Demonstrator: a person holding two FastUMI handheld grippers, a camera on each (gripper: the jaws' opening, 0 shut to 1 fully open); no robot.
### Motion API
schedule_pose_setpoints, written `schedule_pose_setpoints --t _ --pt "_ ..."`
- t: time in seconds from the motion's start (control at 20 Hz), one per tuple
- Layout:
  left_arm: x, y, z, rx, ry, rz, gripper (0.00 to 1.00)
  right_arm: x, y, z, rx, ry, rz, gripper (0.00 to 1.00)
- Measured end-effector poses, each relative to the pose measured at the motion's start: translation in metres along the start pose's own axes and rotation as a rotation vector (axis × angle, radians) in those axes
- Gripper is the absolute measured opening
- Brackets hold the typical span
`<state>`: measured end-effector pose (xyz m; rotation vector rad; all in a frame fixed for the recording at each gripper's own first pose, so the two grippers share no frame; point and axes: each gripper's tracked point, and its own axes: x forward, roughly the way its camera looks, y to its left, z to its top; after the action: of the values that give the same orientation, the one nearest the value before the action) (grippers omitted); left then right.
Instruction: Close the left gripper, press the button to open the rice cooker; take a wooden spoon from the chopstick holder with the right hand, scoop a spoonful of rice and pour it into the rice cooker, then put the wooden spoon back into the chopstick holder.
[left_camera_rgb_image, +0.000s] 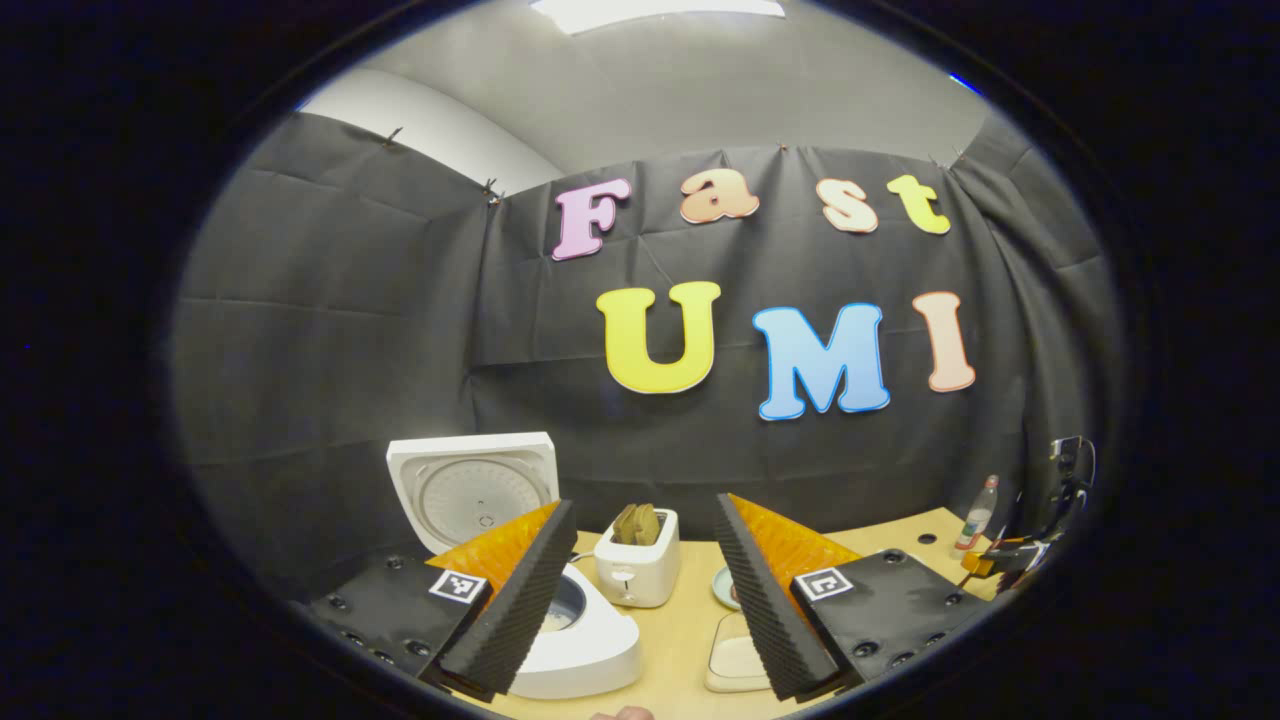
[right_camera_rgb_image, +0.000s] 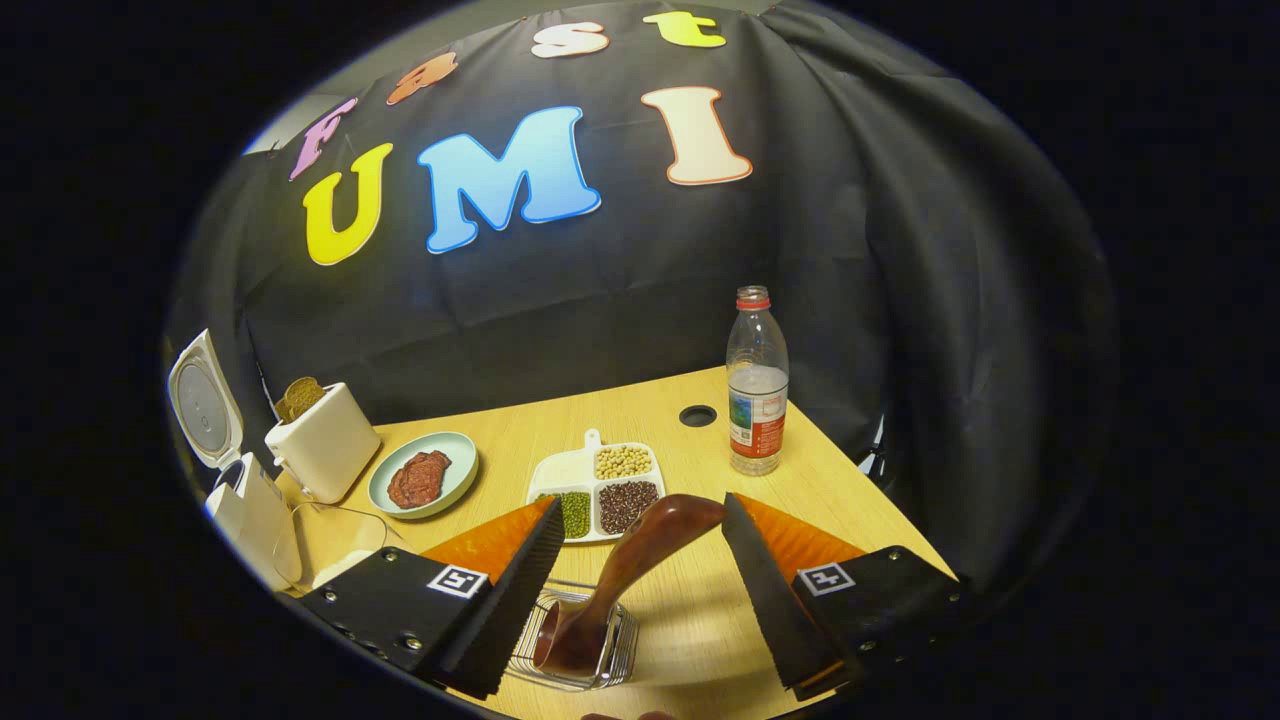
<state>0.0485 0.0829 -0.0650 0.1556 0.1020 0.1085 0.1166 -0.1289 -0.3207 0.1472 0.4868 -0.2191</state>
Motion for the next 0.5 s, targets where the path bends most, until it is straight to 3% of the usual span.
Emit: schedule_pose_setpoints --t 0.1,0.2,0.35,0.4,0.5 --pt "0.000 0.002 -0.001 0.010 0.006 0.020 0.96 0.010 0.000 -0.003 0.030 0.016 0.014 0.96" --pt "0.004 0.003 -0.002 0.017 0.015 0.040 0.96 0.018 0.005 -0.005 0.047 0.036 0.042 0.83" --pt "0.005 0.003 -0.007 0.028 0.030 0.064 0.96 0.022 0.010 -0.013 0.055 0.069 0.093 0.74" --pt "0.005 0.003 -0.007 0.033 0.030 0.070 0.96 0.023 0.009 -0.011 0.068 0.062 0.100 0.57" --pt "0.003 0.000 -0.007 0.049 0.029 0.070 0.96 0.021 0.015 -0.013 0.121 0.094 0.138 0.37"
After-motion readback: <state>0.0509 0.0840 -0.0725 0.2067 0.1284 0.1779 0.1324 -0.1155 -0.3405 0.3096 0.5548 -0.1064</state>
